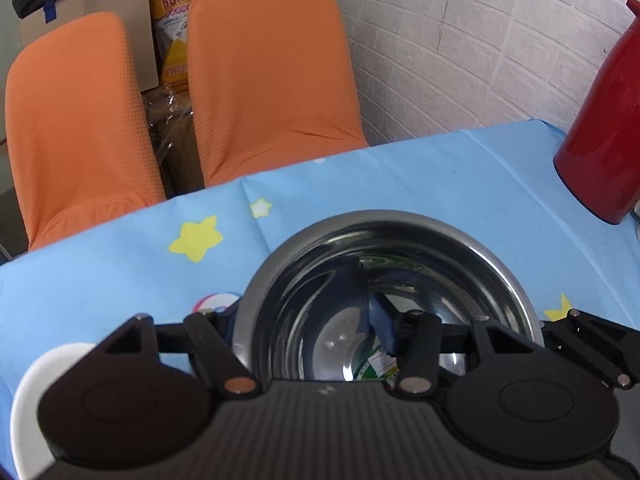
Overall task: Organize plates and bowls
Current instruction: 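Close the left gripper on the steel bowl rim while the right gripper grips it too, then carry the steel bowl with both grippers onto the plate stack and open them, then grip the white ceramic bowl rim with the left gripper while the right gripper grips it too, then carry the white bowl with both grippers into the steel bowl and open them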
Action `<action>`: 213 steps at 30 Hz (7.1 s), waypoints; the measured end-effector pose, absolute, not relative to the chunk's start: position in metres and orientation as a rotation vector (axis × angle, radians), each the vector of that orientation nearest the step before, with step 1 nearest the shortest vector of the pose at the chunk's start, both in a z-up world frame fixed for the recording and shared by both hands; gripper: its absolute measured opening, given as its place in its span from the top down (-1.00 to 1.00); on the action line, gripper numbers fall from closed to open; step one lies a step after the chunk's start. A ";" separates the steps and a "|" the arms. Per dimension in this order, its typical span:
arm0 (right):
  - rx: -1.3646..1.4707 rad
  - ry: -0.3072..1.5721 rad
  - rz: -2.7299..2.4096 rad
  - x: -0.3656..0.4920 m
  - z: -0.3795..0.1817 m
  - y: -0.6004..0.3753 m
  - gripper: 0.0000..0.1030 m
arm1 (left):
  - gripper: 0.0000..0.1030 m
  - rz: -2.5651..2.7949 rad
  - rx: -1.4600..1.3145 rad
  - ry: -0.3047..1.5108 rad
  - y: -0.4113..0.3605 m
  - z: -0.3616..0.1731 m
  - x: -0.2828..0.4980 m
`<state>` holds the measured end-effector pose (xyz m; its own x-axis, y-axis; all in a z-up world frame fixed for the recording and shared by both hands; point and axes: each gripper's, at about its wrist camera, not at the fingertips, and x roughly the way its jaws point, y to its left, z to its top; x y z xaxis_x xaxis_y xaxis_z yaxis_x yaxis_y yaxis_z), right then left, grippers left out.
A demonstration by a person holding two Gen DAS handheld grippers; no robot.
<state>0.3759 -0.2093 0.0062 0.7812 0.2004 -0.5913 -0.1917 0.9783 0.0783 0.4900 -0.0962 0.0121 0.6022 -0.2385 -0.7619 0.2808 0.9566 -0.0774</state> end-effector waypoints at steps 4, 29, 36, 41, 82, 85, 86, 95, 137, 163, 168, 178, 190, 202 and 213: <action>0.092 0.650 0.241 0.378 0.010 -0.216 -0.51 | 0.01 -0.299 0.015 0.864 -0.091 0.021 0.485; -0.020 0.615 0.387 0.173 0.038 -0.163 -0.89 | -0.07 -0.286 -0.089 0.842 -0.030 0.052 0.232; -0.001 0.654 0.354 0.136 0.021 -0.164 -0.91 | -0.10 -0.321 -0.100 0.845 -0.031 0.033 0.187; -0.015 0.685 0.350 0.138 0.010 -0.161 -0.94 | -0.13 -0.322 -0.129 0.874 -0.028 0.018 0.189; -0.093 0.542 0.308 0.206 0.058 -0.188 -1.00 | -0.43 -0.193 -0.186 0.711 0.033 0.062 0.225; -0.124 0.546 0.337 0.222 0.059 -0.178 -1.00 | -0.43 -0.172 -0.254 0.730 0.046 0.058 0.244; -0.139 0.543 0.347 0.229 0.060 -0.175 -1.00 | -0.43 -0.162 -0.284 0.732 0.051 0.058 0.252; -0.224 0.528 0.420 0.285 0.065 -0.143 -1.00 | -0.43 -0.090 -0.662 0.782 0.081 0.046 0.329; -0.187 0.671 0.526 0.270 0.068 -0.135 -0.53 | 0.29 -0.128 -0.550 0.762 0.030 0.069 0.292; -0.149 0.615 0.379 0.120 0.034 -0.143 -0.75 | 0.26 -0.246 -0.413 0.767 -0.007 0.036 0.135; -0.131 0.617 0.380 0.116 0.027 -0.144 -0.81 | 0.18 -0.243 -0.413 0.760 -0.004 0.031 0.136; -0.096 0.565 0.365 0.100 0.027 -0.150 -1.00 | -0.19 -0.243 -0.402 0.716 0.000 0.037 0.133; -0.060 0.505 0.291 0.096 0.034 -0.166 -1.00 | -0.39 -0.185 -0.421 0.657 0.017 0.048 0.130; -0.041 0.565 0.293 0.105 0.024 -0.165 -1.00 | -0.44 -0.133 -0.420 0.666 0.037 0.050 0.139; -0.163 0.492 0.365 0.141 0.063 -0.129 -1.00 | -0.44 -0.093 -0.365 0.595 0.076 0.076 0.157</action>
<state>0.1412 -0.1286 0.0632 0.8183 0.3025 -0.4887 -0.3801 0.9226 -0.0654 0.1566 0.0761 0.0761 0.8261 -0.1894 -0.5307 -0.0192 0.9318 -0.3624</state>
